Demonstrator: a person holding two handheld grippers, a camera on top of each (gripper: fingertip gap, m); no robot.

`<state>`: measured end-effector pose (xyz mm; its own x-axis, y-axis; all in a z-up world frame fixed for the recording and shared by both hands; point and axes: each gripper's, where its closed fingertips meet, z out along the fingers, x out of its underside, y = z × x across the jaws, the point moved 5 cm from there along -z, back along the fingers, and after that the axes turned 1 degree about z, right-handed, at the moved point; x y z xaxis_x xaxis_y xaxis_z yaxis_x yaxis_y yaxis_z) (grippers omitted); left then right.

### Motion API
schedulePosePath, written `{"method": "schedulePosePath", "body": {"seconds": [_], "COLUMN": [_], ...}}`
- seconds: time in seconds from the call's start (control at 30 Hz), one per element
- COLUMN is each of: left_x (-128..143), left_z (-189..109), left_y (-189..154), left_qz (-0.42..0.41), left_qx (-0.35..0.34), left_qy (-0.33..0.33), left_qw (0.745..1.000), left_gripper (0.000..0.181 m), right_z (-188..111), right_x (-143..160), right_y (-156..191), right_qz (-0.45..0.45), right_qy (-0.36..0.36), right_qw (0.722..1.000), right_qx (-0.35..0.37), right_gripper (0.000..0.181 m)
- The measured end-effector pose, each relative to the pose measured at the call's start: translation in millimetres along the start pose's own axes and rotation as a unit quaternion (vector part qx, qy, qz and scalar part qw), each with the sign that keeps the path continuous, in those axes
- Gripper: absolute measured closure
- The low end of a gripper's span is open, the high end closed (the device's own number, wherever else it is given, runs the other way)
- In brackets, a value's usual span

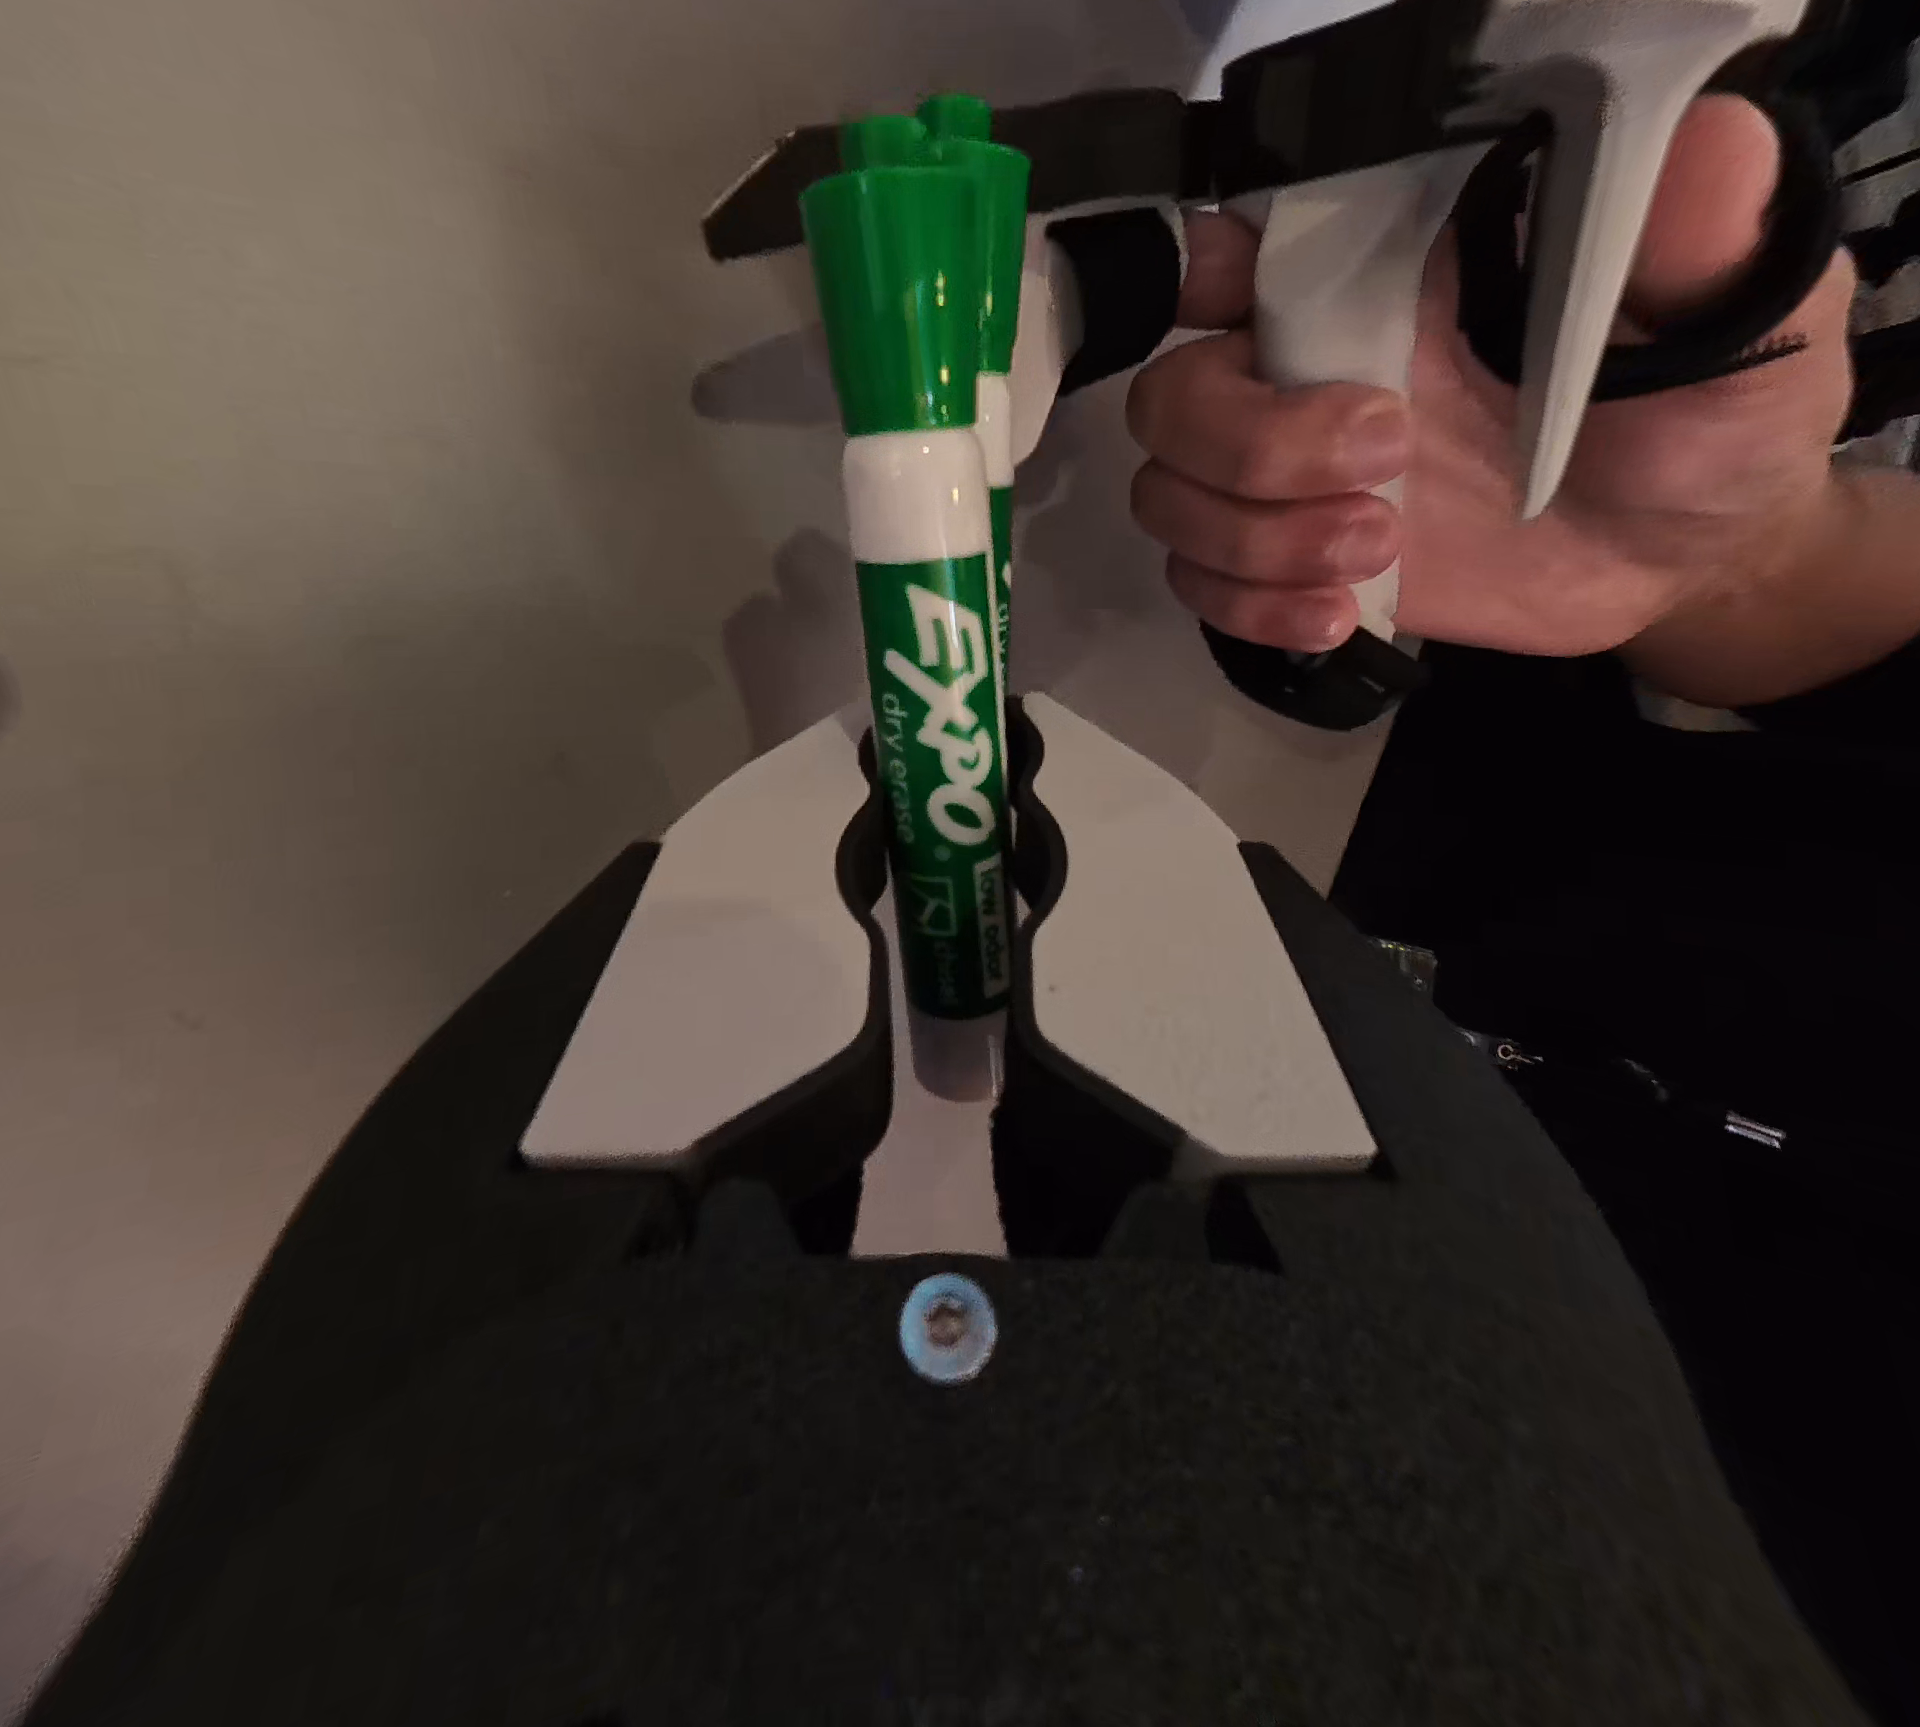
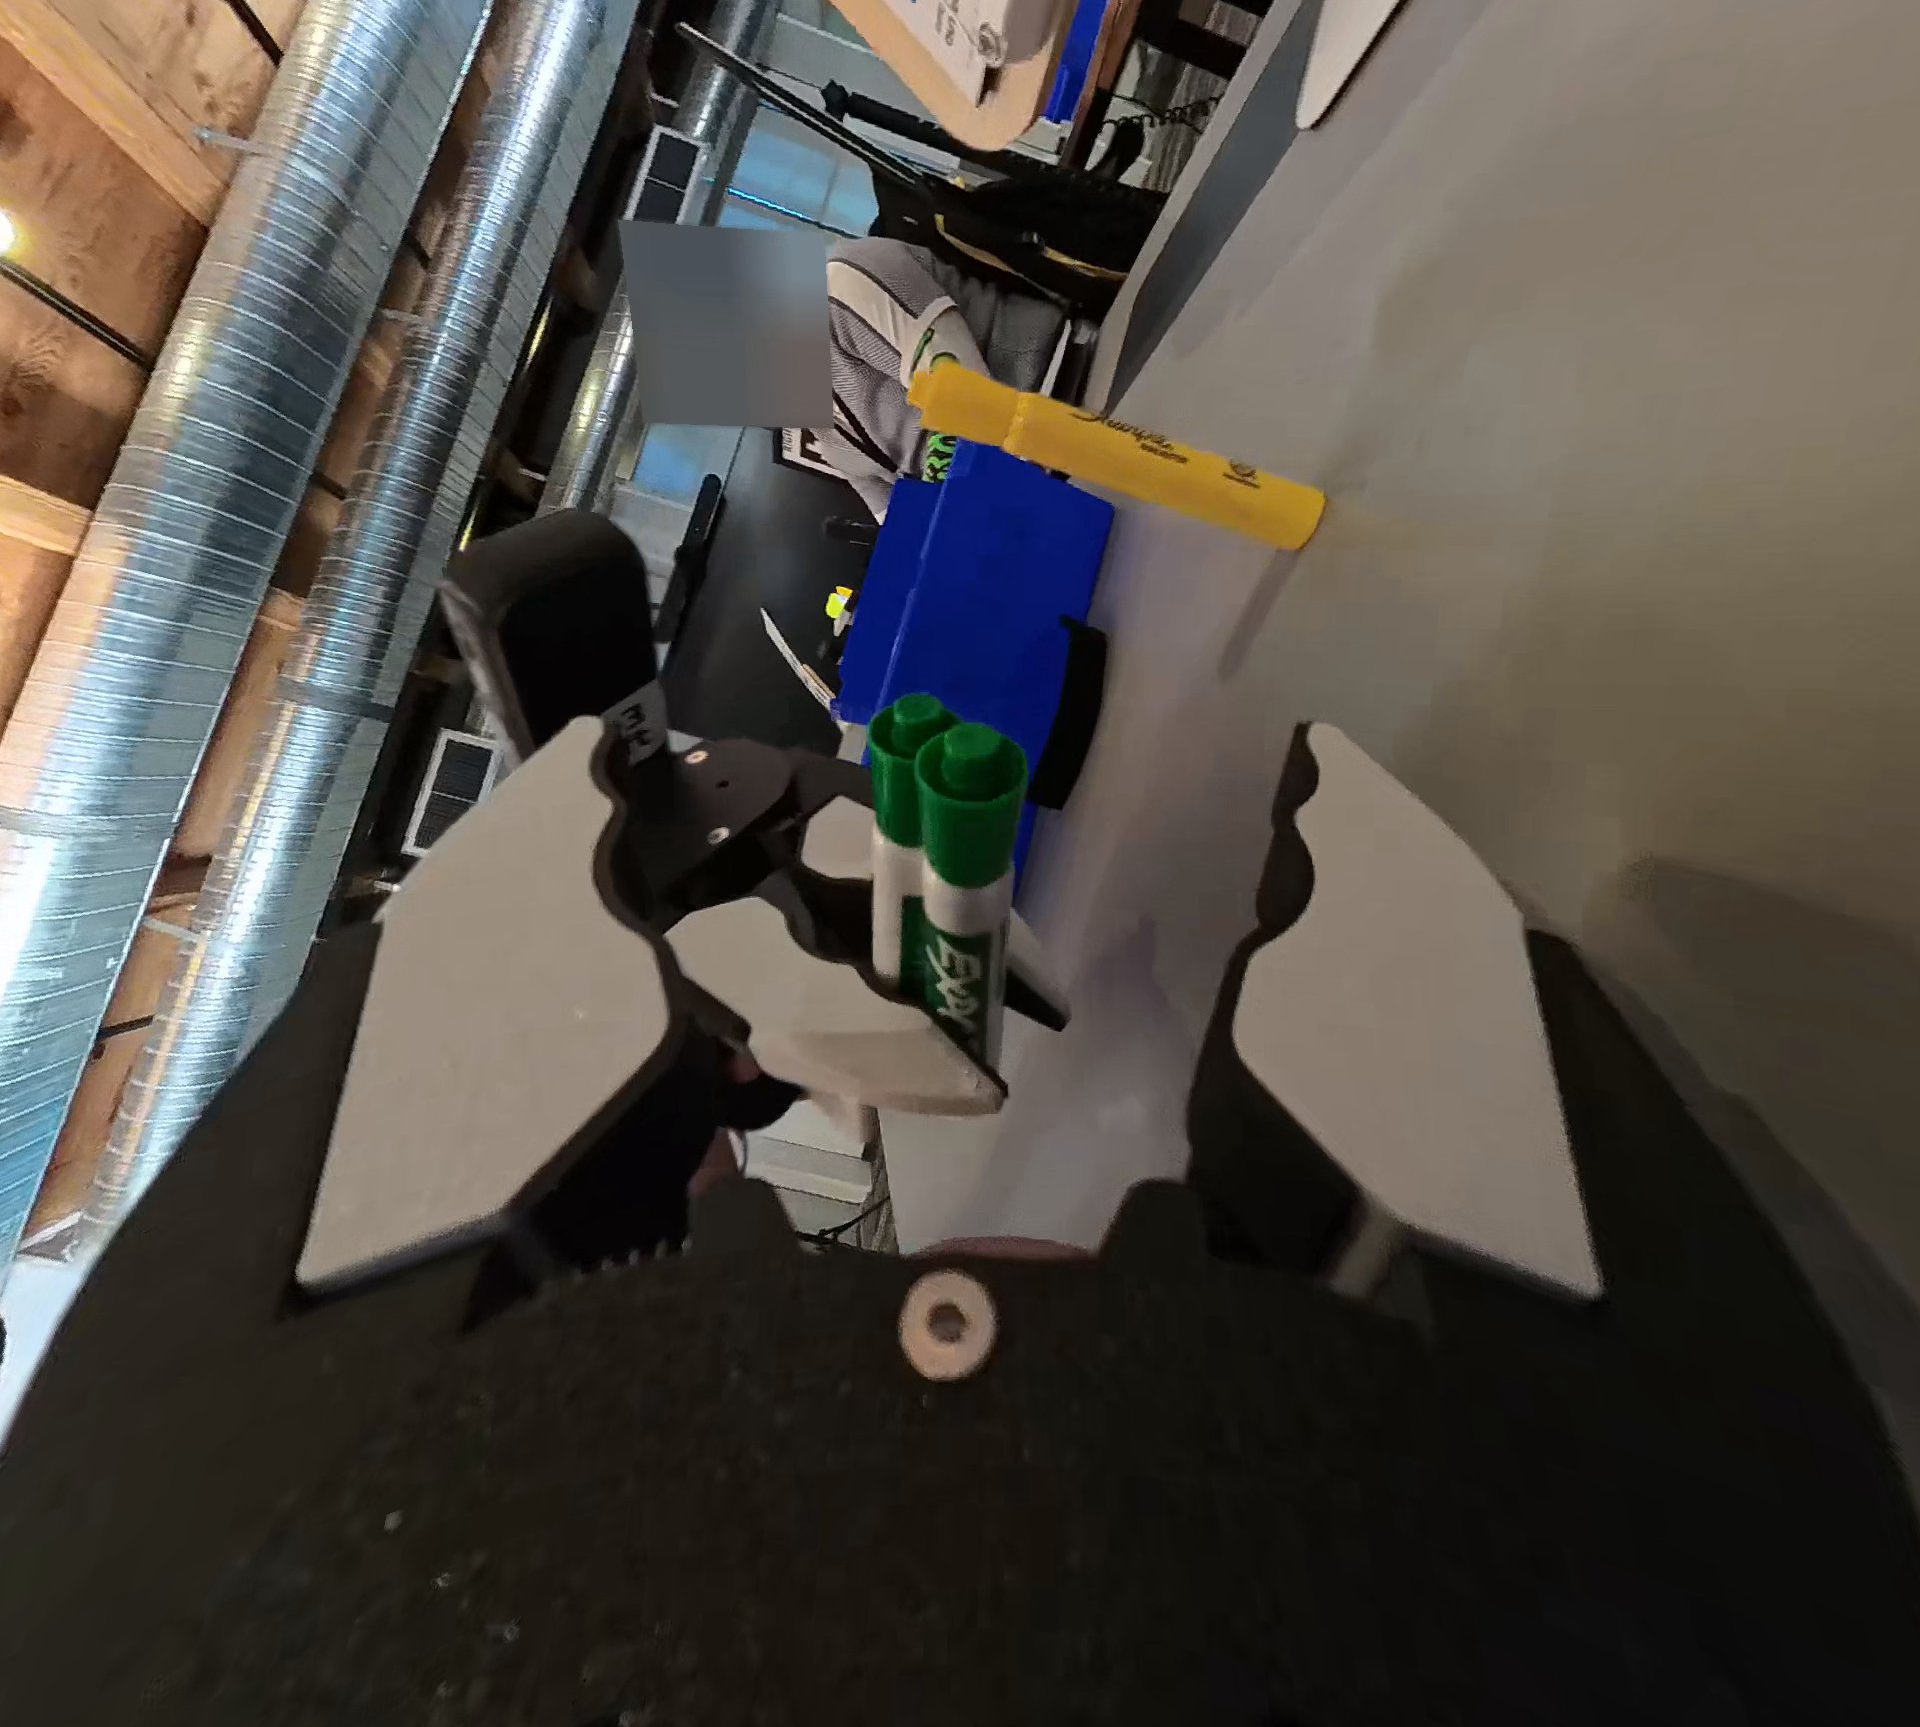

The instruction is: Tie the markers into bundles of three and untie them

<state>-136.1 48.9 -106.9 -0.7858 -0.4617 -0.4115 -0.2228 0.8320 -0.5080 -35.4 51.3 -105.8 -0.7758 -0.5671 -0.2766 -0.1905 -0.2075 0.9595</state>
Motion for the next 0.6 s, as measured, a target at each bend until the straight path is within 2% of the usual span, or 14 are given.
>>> {"method": "schedulePosePath", "body": {"seconds": [0.17, 0.3, 0.5, 0.6], "left_x": [-2.4, -4.6, -5.2, -3.8], "left_z": [6.1, 10.1, 11.1, 12.0], "left_y": [4.7, 5.5, 7.3, 8.4], "left_qz": [0.011, 0.022, 0.031, 0.039], "left_qx": [-0.056, -0.078, -0.101, -0.117], "left_qy": [0.031, 0.055, 0.079, 0.09], "left_qw": [0.998, 0.995, 0.991, 0.988], "left_gripper": [0.162, 0.162, 0.162, 0.162], "right_z": [7.5, 14.4, 24.3, 28.2], "right_x": [0.9, 6.9, 16.5, 18.2], "right_y": [-7.7, -11.4, -13.4, -12.8], "right_qz": [0.075, 0.109, 0.098, 0.094], "right_qy": [-0.005, -0.005, 0.0, -0.003], "right_qw": [0.997, 0.994, 0.992, 0.992], "right_qx": [-0.013, 0.022, 0.082, 0.088], "right_gripper": [0.065, 0.086, 0.119, 0.119]}}
